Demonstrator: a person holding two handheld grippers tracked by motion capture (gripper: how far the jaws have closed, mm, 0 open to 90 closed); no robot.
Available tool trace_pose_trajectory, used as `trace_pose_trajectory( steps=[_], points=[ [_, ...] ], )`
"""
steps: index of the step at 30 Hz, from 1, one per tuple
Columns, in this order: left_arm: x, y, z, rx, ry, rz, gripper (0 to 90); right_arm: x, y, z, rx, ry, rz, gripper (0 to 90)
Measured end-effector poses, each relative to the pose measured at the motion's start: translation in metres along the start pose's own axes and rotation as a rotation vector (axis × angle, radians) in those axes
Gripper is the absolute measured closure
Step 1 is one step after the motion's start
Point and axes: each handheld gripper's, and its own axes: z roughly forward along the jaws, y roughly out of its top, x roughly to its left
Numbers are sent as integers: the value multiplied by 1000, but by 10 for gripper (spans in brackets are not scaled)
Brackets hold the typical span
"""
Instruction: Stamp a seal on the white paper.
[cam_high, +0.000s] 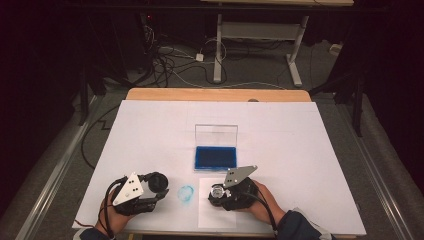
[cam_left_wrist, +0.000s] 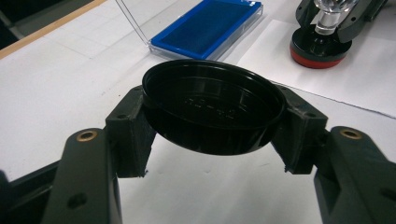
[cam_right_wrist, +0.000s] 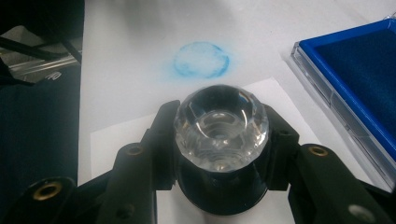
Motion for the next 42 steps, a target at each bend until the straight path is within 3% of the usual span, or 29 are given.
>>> trace_pose_trajectory(
  steps=[10, 42],
  points=[
    [0, 0, 0, 1, 0, 0, 361, -5, -3, 0, -14, 23, 31, 570],
    [0, 0, 0, 1, 1, 1, 361, -4, -2, 1, 0, 11, 23, 571]
  ],
)
